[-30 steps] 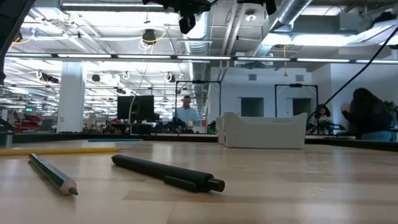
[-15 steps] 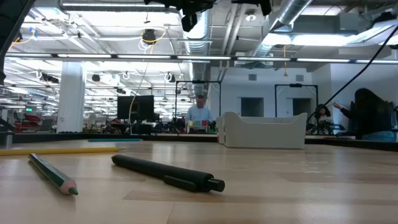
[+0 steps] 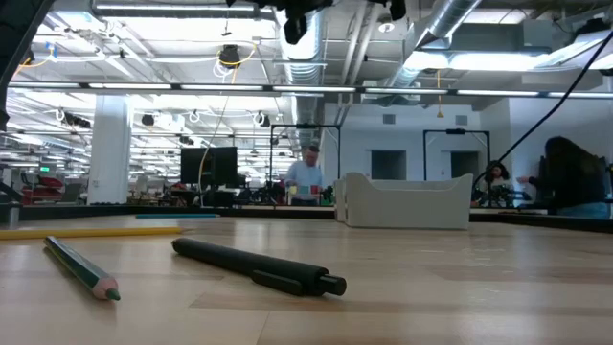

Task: Sort pens & pencils
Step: Put the top black pen into the top bin

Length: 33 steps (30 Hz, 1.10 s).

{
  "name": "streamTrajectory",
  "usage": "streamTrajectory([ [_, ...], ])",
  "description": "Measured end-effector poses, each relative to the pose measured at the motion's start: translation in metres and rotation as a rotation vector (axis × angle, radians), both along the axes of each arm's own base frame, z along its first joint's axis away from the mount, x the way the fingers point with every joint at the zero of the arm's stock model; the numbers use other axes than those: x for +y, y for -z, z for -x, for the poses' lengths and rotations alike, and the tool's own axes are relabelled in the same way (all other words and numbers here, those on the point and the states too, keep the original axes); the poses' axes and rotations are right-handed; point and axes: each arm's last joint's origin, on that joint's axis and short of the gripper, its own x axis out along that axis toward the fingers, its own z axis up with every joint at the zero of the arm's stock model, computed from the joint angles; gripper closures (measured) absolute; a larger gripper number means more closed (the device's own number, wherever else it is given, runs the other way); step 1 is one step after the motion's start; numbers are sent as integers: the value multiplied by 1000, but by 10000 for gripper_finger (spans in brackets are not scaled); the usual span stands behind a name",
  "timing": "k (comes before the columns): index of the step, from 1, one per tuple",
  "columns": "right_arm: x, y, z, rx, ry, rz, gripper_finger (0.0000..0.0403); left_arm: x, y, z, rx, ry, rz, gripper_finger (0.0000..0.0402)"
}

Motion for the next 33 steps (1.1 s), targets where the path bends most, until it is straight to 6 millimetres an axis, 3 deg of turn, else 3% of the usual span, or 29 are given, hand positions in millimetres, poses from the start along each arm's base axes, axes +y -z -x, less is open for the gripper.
streamTrajectory([
  [15, 1, -5, 0, -36, -3, 41, 154, -12, -4, -9, -41, 37, -11, 363],
  [28, 1, -5, 0, -34, -6, 47, 300, -10, -4, -9, -31, 0, -17, 363],
  [33, 1, -5, -1, -34, -9, 54, 335, -10, -4, -9, -31, -6, -23, 363],
])
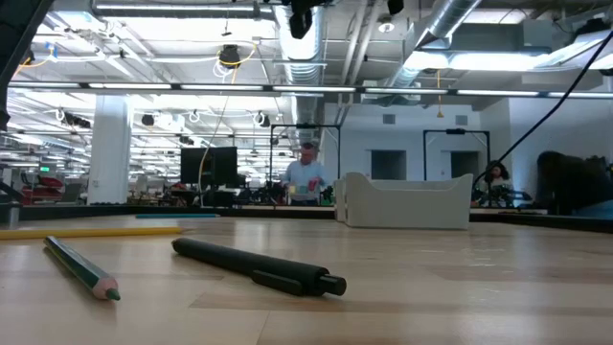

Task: Sort pens & pencils
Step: Put the top black pen into the top bin

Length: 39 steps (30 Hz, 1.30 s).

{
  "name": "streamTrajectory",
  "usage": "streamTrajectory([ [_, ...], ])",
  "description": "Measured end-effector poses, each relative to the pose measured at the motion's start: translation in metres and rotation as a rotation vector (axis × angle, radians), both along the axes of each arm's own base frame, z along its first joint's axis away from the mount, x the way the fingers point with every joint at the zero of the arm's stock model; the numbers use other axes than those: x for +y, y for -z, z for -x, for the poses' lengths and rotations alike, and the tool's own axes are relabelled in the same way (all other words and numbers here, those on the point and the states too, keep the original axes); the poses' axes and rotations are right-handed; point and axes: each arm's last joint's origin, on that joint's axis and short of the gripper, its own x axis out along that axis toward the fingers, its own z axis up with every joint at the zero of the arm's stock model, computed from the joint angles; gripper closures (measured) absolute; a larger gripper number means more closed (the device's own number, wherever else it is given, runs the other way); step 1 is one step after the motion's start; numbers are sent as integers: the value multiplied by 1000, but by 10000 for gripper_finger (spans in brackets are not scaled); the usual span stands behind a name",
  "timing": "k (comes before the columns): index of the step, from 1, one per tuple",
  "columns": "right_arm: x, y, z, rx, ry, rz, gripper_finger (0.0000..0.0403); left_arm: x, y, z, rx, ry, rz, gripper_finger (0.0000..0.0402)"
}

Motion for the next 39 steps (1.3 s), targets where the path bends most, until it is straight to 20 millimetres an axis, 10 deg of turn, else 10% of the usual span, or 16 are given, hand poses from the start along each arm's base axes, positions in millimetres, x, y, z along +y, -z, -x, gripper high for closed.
streamTrajectory([
  [39, 0, 0, 0, 7, 1, 14, 343, 0, -2, -1, -54, 26, -147, 317],
])
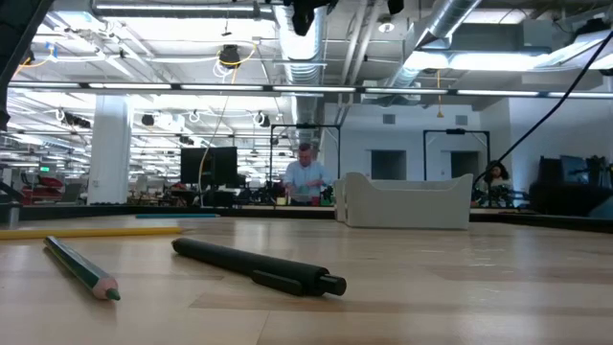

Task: Sort pens & pencils
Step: Put the top black pen into the top bin

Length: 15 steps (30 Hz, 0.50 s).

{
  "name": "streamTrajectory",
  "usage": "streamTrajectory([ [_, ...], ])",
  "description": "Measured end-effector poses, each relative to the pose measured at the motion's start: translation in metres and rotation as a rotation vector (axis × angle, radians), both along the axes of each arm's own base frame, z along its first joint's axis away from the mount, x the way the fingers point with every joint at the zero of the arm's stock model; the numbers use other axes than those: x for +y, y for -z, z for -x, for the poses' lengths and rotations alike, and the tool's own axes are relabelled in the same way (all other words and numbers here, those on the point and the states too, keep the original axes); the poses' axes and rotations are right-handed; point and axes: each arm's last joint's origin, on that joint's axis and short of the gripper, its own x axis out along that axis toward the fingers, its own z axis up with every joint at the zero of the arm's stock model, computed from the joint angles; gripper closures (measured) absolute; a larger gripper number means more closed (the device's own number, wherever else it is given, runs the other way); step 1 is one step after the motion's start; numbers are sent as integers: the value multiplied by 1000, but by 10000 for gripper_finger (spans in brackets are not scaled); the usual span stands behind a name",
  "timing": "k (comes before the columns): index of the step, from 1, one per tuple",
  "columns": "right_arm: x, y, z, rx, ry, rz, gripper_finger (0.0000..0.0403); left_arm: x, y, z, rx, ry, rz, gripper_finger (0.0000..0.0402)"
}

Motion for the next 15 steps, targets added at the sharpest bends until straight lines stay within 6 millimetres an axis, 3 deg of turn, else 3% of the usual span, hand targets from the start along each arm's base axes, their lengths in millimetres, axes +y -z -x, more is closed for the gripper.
streamTrajectory([
  [9, -2, 0, 1, 11, 9, 13, 344, 1, -3, 0, -32, 13, -18, 261],
  [15, -12, 10, 5, 107, 45, -3, 344, 3, -10, 21, -4, 22, -17, 255],
])
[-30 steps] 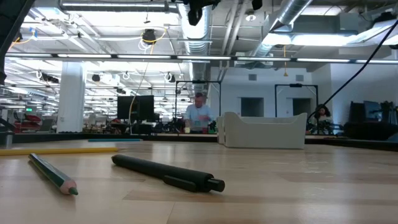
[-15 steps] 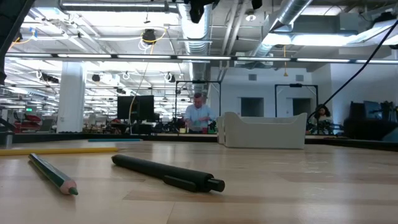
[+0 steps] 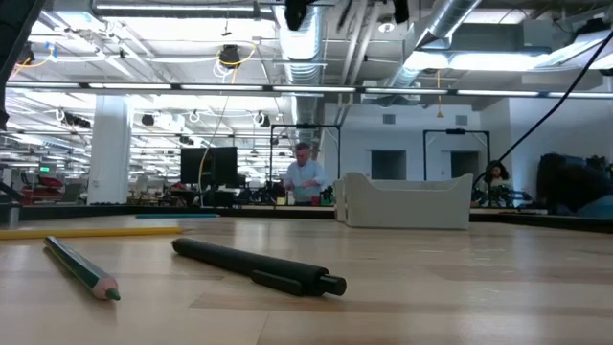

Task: Sort pens & pencils
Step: Put the top black pen into the top bin

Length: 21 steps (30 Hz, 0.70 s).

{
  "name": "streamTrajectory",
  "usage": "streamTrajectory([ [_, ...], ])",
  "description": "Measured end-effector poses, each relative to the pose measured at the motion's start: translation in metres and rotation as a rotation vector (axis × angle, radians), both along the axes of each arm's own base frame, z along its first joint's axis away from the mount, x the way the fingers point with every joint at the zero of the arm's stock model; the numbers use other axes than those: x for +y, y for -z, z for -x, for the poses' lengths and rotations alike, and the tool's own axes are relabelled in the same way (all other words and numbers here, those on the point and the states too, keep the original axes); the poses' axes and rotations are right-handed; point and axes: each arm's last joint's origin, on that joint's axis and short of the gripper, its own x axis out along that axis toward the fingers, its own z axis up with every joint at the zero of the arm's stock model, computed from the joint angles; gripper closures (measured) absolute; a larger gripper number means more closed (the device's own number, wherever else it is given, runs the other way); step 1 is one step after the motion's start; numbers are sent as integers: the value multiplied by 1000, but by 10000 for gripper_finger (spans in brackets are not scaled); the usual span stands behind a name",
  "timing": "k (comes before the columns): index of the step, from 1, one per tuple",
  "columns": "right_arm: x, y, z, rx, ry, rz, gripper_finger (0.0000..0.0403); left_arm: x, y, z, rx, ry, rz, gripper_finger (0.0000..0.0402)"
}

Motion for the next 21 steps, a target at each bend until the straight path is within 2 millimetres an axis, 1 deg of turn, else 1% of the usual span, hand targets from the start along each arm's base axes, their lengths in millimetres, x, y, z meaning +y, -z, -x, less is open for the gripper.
streamTrajectory([
  [5, -14, 13, 9, 145, 46, -9, 344, -2, -7, 27, 51, -32, -49, 255],
  [8, -24, 20, 14, 221, 74, -4, 344, -6, -9, 41, 120, -96, -106, 255],
  [10, -33, 26, 12, 254, 91, -1, 344, -8, -8, 46, 175, -152, -155, 255],
  [14, -53, 40, 7, 334, 116, 24, 344, -10, -4, 50, 264, -231, -207, 255],
  [21, -89, 79, -8, 487, 121, -7, 344, -9, 4, 55, 397, -331, -262, 255],
])
